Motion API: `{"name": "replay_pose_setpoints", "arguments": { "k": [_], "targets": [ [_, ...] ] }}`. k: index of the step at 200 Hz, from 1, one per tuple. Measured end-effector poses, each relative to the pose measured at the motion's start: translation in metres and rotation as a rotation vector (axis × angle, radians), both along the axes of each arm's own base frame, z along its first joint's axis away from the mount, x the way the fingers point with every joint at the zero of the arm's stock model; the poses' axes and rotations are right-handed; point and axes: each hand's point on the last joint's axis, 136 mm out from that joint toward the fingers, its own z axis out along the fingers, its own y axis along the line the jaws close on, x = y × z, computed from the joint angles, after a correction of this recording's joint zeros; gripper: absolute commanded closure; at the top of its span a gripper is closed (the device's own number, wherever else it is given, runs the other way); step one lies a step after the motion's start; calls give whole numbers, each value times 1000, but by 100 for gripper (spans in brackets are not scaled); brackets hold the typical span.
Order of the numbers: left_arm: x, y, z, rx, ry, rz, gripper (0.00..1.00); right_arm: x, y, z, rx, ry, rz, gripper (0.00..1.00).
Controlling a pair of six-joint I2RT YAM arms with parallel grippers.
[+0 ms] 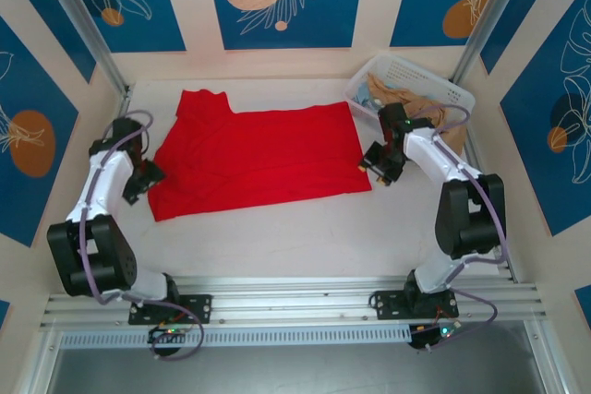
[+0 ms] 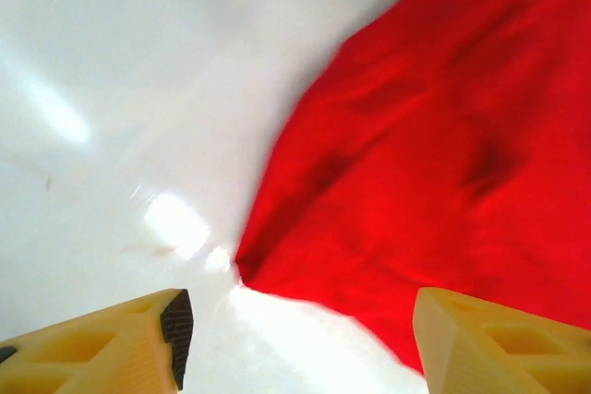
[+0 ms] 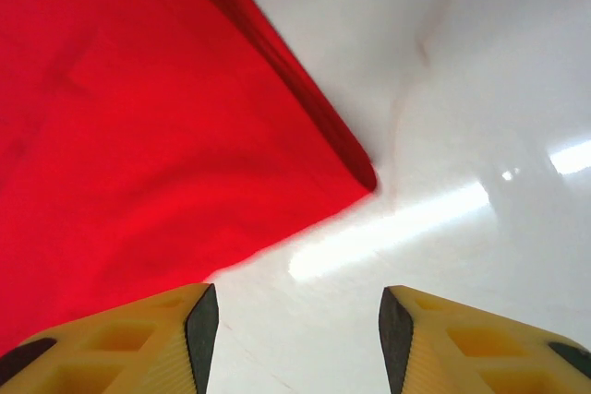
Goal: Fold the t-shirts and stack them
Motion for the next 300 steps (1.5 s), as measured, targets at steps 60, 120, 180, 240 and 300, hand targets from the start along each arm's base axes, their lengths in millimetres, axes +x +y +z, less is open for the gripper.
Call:
{"name": "replay_pose_setpoints", "arguments": {
  "k": [60, 120, 180, 240, 300],
  "targets": [
    [-46, -5, -50, -211, 83, 229, 41, -32, -11, -44, 89, 63, -35, 50],
    [-27, -16, -62, -322, -24, 311, 45, -12, -16, -55, 116, 37, -44, 51],
    [-20, -16, -74, -346, -23, 309, 88, 2, -1, -61, 130, 37, -38, 67],
    [2, 12, -64, -226, -24, 249, 100, 16, -2, -62, 60, 41, -43, 100],
    [4, 23, -51, -168, 28, 159, 100, -7, -6, -62, 10, 89, -32, 100]
  ]
}}
